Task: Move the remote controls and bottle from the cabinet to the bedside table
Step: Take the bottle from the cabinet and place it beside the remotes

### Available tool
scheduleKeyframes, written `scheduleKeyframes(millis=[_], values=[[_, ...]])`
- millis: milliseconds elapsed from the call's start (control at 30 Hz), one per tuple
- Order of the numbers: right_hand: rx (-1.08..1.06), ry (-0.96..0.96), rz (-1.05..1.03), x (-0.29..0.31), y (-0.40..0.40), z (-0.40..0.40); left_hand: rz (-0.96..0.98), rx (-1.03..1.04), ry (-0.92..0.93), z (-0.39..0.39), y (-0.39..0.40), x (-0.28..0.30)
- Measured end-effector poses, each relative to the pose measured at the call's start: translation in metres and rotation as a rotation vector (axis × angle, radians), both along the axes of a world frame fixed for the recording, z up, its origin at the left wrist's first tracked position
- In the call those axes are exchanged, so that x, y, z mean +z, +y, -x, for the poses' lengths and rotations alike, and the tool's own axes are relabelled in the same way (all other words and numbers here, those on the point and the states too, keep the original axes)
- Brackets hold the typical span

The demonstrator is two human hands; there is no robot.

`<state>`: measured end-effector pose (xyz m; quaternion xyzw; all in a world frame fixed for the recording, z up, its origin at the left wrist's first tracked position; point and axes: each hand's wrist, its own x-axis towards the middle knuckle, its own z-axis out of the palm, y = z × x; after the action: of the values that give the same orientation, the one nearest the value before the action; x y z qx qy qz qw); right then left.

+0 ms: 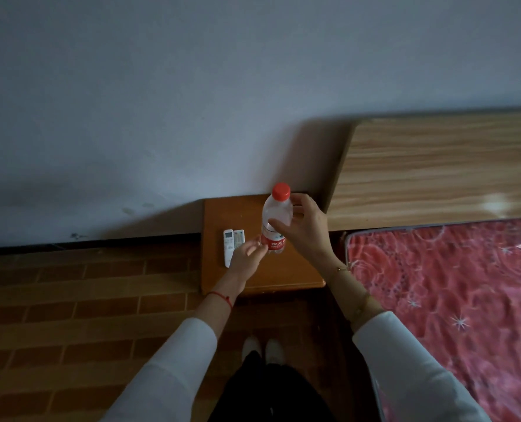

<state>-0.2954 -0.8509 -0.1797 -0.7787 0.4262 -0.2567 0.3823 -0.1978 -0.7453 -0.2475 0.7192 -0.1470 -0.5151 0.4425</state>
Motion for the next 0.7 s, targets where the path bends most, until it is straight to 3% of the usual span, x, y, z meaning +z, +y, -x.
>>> scheduleKeyframes(millis=[467,700], values=[[0.011,0.112,-0.087,-0.203,-0.069,-0.055,-0.067,-0.083,-0.041,-0.050,-0.067,-0.172],[0.020,0.134,-0.131,-0.263,-0.072,-0.061,-0.063,-0.057,-0.016,-0.053,-0.065,-0.225]])
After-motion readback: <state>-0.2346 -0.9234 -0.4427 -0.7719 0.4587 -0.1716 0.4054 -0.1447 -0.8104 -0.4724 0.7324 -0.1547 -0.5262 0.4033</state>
